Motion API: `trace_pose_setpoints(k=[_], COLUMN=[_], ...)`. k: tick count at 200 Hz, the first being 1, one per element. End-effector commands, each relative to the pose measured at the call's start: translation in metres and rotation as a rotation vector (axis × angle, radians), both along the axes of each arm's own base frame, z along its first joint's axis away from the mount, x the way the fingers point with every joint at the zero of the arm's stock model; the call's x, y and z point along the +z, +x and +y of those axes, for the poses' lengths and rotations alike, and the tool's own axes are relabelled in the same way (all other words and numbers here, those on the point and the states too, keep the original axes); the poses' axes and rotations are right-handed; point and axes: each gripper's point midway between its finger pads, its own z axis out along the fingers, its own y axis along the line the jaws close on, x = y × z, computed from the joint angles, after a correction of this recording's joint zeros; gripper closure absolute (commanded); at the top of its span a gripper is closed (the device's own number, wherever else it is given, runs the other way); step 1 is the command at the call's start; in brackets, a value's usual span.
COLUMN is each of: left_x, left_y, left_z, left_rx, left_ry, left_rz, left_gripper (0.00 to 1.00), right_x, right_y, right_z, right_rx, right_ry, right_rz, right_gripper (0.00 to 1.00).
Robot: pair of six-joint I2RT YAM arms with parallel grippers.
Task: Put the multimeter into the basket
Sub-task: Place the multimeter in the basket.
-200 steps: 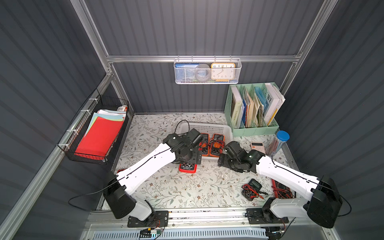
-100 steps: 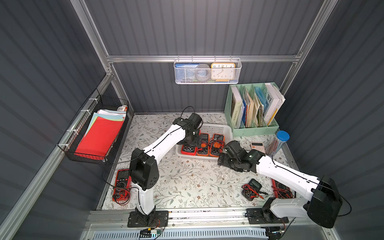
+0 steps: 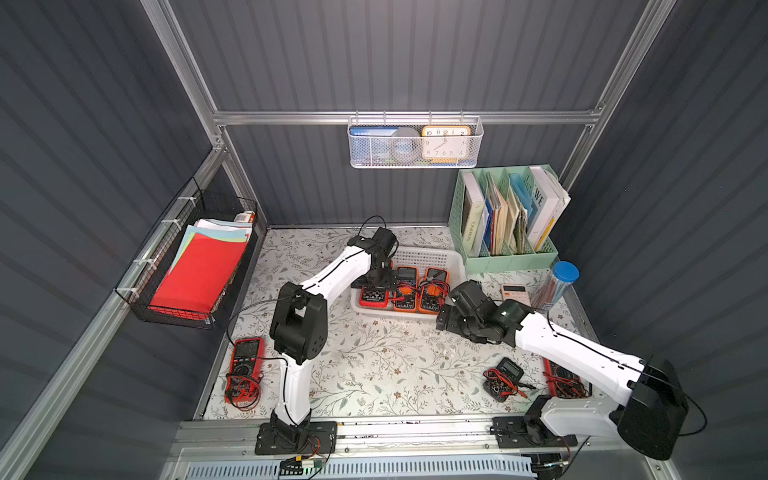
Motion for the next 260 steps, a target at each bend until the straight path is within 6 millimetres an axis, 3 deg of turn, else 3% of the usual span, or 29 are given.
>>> trace_pose_setpoints(k=[1, 19, 40, 122, 162, 204, 260], left_x=[0.003, 0.003, 0.01, 0.057, 0.087, 0.112, 0.107], left_y=[0.006, 0.007, 0.008, 0.018, 0.018, -0.013, -0.069], left_z=[-0.004, -0.003, -0.004, -0.004, 0.003, -0.002, -0.03], left_rx=[0.01, 0.013, 0.013, -0.001, 0.007, -0.038, -0.163], left_ry=[-0.024, -0.023, -0.031, -0.032, -0.036, -0.109, -0.121], left_rz=[-0.01, -0.012, -0.025, -0.105, -0.189, -0.194, -0.167], left_gripper=[0.26, 0.11, 0.01, 0.01, 0.01, 0.01, 0.01], right_x=[0.003, 0.003, 0.004, 0.005, 0.015, 0.014, -0.007], right_y=[-0.003, -0.003, -0.003, -0.001, -0.002, -0.03, -0.079], right_z=[-0.006, -0.005, -0.005, -0.004, -0.012, -0.06, -0.127], right_rx=[-0.012, -0.011, -0.011, -0.012, -0.026, -0.135, -0.391], right_ry=[-0.018, -0.017, -0.016, -0.014, -0.032, -0.156, -0.224], right_rz=[-0.007, -0.006, -0.008, -0.013, -0.032, 0.015, 0.063], right_gripper=[0.05, 0.05, 0.05, 0.04, 0.04, 0.03, 0.01])
